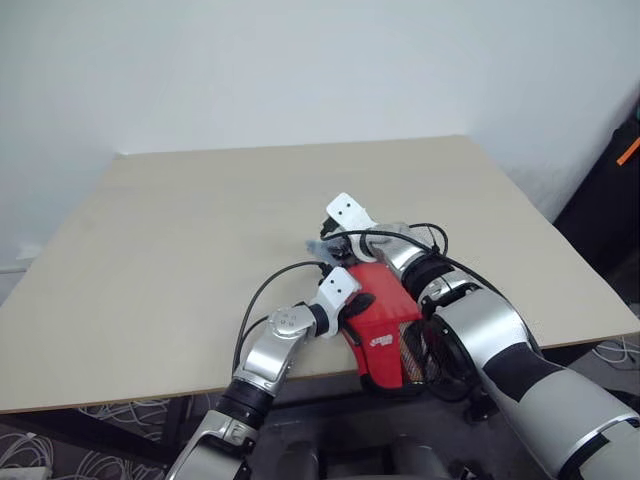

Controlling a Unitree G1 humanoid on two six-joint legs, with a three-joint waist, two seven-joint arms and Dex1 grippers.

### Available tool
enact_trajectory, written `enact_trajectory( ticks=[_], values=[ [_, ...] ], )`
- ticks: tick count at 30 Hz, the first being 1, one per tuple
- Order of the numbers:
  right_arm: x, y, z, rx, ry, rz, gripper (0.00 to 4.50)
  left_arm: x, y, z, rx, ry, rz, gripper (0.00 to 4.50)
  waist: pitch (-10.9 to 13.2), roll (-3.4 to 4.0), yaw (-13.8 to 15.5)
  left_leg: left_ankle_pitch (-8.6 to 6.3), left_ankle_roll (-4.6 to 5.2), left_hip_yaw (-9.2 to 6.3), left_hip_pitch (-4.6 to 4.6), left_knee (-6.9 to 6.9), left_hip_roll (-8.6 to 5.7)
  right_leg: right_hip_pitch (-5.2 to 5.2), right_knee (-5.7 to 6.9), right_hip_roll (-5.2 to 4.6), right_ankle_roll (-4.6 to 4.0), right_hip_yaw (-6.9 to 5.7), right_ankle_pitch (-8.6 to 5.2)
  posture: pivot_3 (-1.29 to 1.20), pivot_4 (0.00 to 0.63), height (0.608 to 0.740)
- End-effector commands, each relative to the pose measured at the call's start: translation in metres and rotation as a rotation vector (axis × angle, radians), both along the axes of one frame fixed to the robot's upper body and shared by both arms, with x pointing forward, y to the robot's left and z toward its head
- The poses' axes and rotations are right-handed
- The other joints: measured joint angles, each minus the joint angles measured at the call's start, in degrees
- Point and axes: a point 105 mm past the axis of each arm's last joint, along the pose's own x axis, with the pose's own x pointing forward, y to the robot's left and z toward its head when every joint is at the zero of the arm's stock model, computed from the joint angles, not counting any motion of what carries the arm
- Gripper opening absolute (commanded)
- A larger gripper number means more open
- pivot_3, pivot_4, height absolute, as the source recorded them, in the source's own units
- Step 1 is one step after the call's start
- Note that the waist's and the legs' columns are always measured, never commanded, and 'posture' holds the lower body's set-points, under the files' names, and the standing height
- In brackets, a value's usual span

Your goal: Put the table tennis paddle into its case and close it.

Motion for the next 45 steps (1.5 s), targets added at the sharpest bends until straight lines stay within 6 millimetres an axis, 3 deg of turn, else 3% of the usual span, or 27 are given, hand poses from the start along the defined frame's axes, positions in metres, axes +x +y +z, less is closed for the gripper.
enact_trajectory(
  ticks=[1, 13, 16, 23, 26, 45],
  values=[
    [0.001, -0.003, 0.003, -0.04, -0.012, 0.035, 3.67, -0.007, -0.002, -0.017, 0.04, 0.057, -0.012, 0.0, 0.0, 0.0, 0.0, 0.0, 0.0, 0.0, 0.0, 0.0, 0.0, 0.0, 0.0, 0.0, 0.0, 0.0, 0.0, 0.0, 0.0, 0.74],
    [-0.004, 0.001, -0.003, -0.026, 0.014, 0.047, 3.67, -0.005, -0.002, -0.016, 0.041, 0.054, -0.014, 0.0, 0.0, 0.0, 0.0, 0.0, 0.0, 0.0, 0.0, 0.0, 0.0, 0.01, 0.0, 0.0, 0.0, 0.0, 0.0, 0.0, 0.0, 0.74],
    [-0.002, 0.001, -0.002, -0.008, 0.015, 0.023, 3.06, -0.005, -0.002, -0.016, 0.042, 0.053, -0.015, 0.0, 0.0, 0.0, 0.0, 0.0, 0.0, 0.0, 0.0, 0.0, 0.0, 0.0, 0.0, 0.0, 0.0, 0.0, 0.0, 0.0, 0.0, 0.74],
    [-0.003, 0.004, -0.002, 0.025, 0.027, 0.012, 0.74, -0.005, -0.001, -0.016, 0.044, 0.053, -0.018, 0.0, 0.0, 0.0, 0.0, 0.0, 0.0, -0.01, 0.0, 0.01, -0.01, 0.01, 0.0, 0.0, 0.0, -0.01, 0.0, 0.0, 0.0, 0.74],
    [-0.003, 0.005, -0.001, 0.039, 0.028, 0.004, 0.07, -0.004, -0.001, -0.016, 0.045, 0.053, -0.02, 0.0, 0.0, 0.0, 0.0, 0.0, 0.0, -0.01, 0.0, 0.01, -0.01, 0.01, 0.0, 0.0, 0.0, -0.01, 0.0, 0.0, 0.0, 0.74],
    [0.024, -0.03, 0.017, 0.184, -0.09, -0.398, 0.04, -0.005, -0.003, -0.016, 0.051, 0.059, -0.04, 0.0, 0.0, 0.0, 0.1, 0.0, 0.0, -0.02, -0.02, 0.01, -0.01, 0.01, -0.01, -0.01, 0.0, -0.01, 0.0, 0.0, 0.0, 0.74]
  ],
)
